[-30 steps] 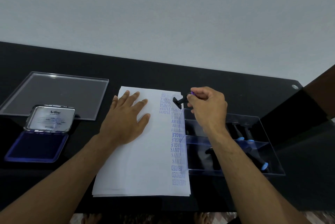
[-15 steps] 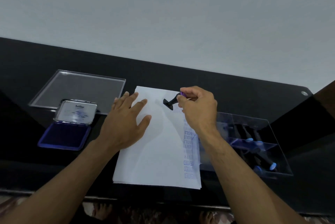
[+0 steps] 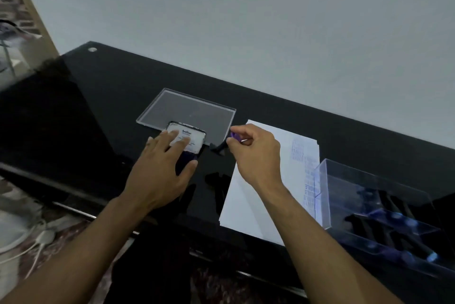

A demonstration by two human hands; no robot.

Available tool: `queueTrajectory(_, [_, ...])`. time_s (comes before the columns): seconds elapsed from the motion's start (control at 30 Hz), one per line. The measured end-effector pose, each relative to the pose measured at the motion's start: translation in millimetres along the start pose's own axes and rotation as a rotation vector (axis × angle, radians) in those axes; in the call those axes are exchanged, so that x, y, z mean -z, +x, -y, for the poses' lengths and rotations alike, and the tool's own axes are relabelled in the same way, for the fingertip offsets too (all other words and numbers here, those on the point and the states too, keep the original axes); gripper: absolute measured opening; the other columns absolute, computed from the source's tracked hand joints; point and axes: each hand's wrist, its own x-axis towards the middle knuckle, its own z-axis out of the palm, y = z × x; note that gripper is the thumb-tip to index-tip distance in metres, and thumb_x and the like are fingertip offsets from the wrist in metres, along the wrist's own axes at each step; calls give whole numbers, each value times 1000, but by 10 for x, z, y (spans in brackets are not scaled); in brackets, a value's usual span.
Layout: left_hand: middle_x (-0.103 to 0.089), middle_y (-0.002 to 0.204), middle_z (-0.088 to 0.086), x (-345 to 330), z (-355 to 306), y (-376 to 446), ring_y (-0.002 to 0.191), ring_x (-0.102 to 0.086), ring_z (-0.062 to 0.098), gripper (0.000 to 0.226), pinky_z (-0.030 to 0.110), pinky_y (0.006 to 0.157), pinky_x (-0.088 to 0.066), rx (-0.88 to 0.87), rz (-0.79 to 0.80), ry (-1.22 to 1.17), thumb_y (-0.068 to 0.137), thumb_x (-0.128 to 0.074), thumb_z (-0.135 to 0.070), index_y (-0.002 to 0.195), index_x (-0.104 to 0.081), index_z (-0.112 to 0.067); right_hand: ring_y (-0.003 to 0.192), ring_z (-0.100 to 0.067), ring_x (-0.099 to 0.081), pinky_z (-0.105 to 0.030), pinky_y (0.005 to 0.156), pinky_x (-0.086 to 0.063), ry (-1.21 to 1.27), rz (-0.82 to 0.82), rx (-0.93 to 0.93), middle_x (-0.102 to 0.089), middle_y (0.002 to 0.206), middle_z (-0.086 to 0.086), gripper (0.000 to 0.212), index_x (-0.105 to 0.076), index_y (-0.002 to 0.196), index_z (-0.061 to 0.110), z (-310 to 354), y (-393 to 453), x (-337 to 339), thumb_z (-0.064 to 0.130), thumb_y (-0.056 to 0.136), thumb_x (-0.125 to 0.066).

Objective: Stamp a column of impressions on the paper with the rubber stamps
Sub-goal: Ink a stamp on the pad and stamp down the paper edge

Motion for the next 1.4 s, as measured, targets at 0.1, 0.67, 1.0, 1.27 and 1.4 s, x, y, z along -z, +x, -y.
queueTrajectory(0.1, [-37,158,6,74,166,-109,150,-27,27,73,48,125,-16,29,-10,15,90,-32,-64,149,-45,-23,90,-4,-64,-18,84,-53,-11,34,35,-71,101,8,23,-74,109,24,150,-73,-159,23,86,-74])
queueTrajectory(0.67, [-29,163,6,45,898,-313,155,-14,26,77,48,125,-7,108,34,94,92,-24,-67,155,-37,-24,97,-11,-62,-30,90,-56,-208,236,230,-64,115,4,25,-71,117,21,548,-226,-783,21,91,-69])
queueTrajectory(1.0, [-32,162,7,-24,904,-311,154,-16,27,76,51,125,-10,110,28,168,94,-20,-66,152,-41,-22,106,-10,-56,-17,90,-40,-387,330,309,-62,119,2,26,-68,120,20,570,-215,-850,24,96,-61])
queueTrajectory(1.27, [-31,163,7,-19,889,-315,154,-15,27,76,50,125,-9,112,27,188,94,-18,-66,153,-40,-23,108,-11,-56,-17,89,-40,-432,385,280,-59,123,2,29,-65,124,23,570,-195,-931,26,96,-60])
queueTrajectory(1.4, [-31,163,7,-21,895,-309,154,-15,27,76,50,126,-9,111,27,189,94,-18,-66,152,-40,-23,100,-11,-56,-16,82,-39,-443,391,294,-60,117,2,24,-68,118,22,599,-168,-932,23,95,-61])
